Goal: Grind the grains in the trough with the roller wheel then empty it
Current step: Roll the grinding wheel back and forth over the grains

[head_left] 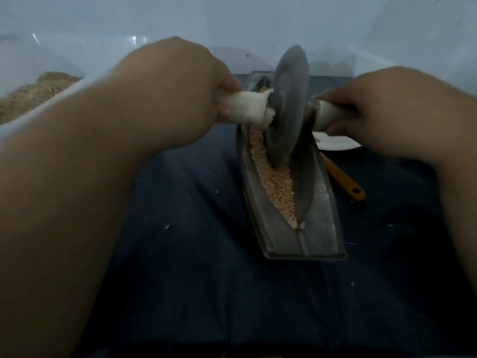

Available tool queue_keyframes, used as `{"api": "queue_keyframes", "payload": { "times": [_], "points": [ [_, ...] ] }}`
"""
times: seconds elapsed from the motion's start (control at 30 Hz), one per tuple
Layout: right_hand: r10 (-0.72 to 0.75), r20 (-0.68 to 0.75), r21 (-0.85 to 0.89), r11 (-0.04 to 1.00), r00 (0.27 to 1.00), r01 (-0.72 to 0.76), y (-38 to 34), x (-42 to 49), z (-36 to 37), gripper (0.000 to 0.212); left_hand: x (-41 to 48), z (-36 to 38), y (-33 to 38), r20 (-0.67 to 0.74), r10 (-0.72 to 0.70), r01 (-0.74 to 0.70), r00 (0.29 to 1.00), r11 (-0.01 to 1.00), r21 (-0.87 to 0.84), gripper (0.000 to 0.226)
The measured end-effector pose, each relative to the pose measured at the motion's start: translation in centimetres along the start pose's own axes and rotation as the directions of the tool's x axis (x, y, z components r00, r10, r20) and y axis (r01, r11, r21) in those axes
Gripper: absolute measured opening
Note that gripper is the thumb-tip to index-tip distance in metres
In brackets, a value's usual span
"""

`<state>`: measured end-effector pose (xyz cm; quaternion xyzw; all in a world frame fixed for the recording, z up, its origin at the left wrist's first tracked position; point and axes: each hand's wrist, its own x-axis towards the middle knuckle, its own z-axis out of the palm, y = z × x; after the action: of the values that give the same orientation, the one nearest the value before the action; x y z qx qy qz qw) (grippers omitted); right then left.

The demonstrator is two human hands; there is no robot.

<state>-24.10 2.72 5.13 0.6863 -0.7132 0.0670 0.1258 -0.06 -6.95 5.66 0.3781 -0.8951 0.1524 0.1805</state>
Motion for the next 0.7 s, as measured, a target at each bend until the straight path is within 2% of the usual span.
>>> {"api": "queue_keyframes", "payload": {
  "times": [0.1, 0.2, 0.3, 0.4, 0.53, 0.63, 0.7],
  "points": [
    [0.157, -0.08, 0.056, 0.987, 0.984, -0.153, -0.4, 2.2, 2.4, 0.055, 1.2, 2.6, 0.1, -0.13, -0.125, 0.113, 0.984, 0.989, -0.094, 0.047],
    [0.213, -0.212, 0.17, 0.969, 0.954, -0.179, -0.2, 3.5, 3.9, 0.056, 2.0, 4.5, 0.2, -0.226, -0.121, 0.114, 0.967, 0.992, -0.047, 0.049],
    [0.22, -0.222, 0.138, 0.971, 0.95, -0.193, 0.0, 3.9, 4.4, 0.061, 2.3, 4.9, 0.3, -0.23, -0.14, 0.138, 0.963, 0.99, -0.027, 0.051],
    [0.123, -0.226, 0.036, 0.992, 0.966, -0.117, -0.2, 3.5, 3.4, 0.046, 2.4, 3.6, 0.2, -0.127, -0.114, 0.117, 0.985, 0.993, 0.021, 0.04],
    [0.0, -0.058, -0.067, 0.998, 0.998, -0.004, -0.1, 1.5, 0.0, 0.039, 1.5, -0.2, -0.7, 0.067, 0.049, -0.057, 0.997, 0.991, 0.123, 0.029],
    [-0.096, 0.095, -0.081, 0.991, 0.991, 0.104, -0.8, -1.1, -2.6, 0.05, -0.2, -2.4, -0.3, 0.266, 0.135, -0.171, 0.954, 0.978, 0.117, 0.043],
    [-0.091, 0.155, -0.038, 0.994, 0.984, 0.098, -1.1, -2.1, -3.5, 0.06, -0.9, -3.2, 0.0, 0.303, 0.139, -0.177, 0.943, 0.979, 0.102, 0.05]
  ]
}}
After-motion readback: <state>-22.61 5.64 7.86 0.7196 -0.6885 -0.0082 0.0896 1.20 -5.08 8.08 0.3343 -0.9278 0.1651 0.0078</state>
